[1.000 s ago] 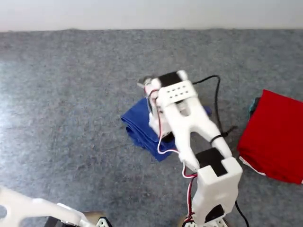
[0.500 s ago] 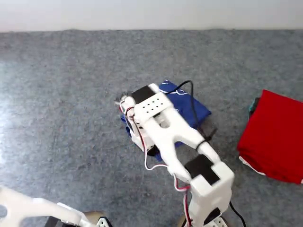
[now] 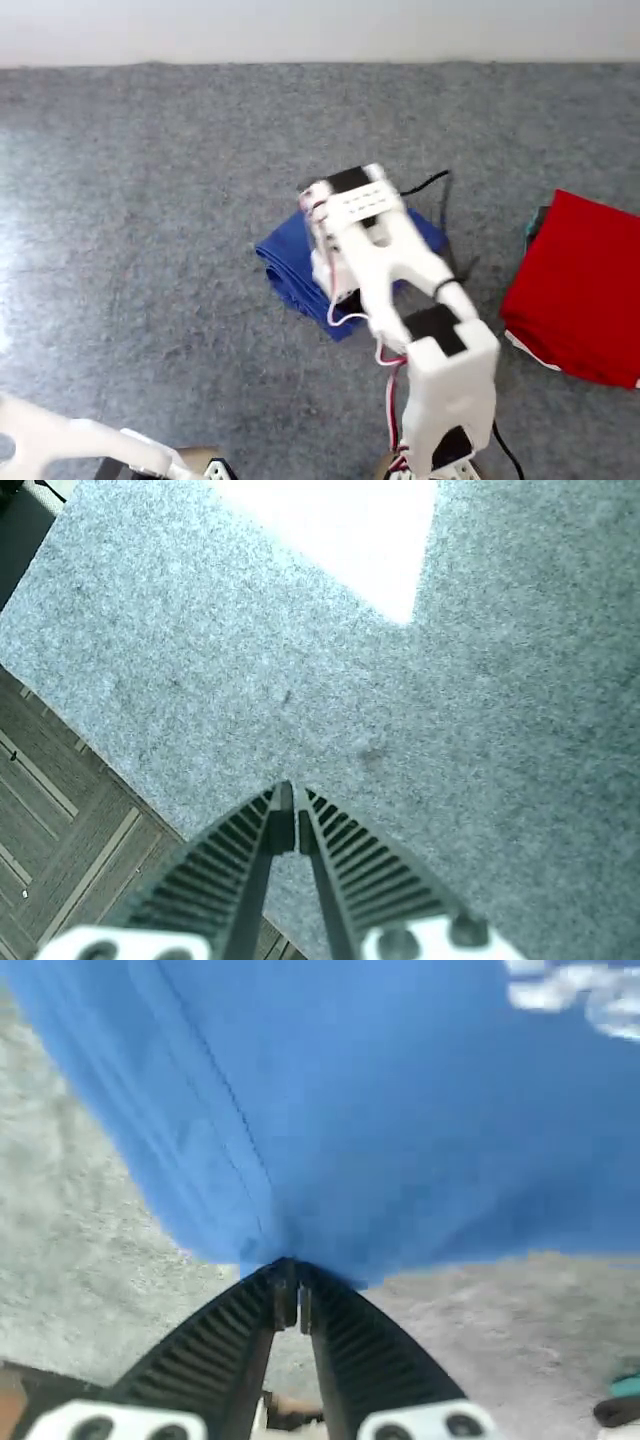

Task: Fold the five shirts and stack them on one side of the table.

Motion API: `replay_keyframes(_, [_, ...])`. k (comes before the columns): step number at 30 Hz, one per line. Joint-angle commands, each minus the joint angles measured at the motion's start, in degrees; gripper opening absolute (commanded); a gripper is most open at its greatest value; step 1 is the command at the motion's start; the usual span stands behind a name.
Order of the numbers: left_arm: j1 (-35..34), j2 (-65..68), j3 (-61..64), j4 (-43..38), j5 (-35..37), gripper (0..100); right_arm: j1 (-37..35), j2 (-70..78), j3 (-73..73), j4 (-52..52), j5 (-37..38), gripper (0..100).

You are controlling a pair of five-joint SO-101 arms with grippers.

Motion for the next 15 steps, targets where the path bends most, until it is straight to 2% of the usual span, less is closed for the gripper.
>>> replay_keyframes(1, [0.18, -1.05, -2.33, -0.26, 0.18, 2, -4.44, 0.75, -1.05, 3.47, -0.53, 0.9])
replay_keyframes(13, [0.18, -1.05, -2.33, -0.26, 0.18, 2, -0.57, -19.47, -3.25, 6.20, -0.70, 1.3])
replay_keyframes(15, [0.18, -1.05, -2.33, -0.26, 0.18, 2, -0.40, -20.26, -3.25, 6.20, -5.45, 2.8])
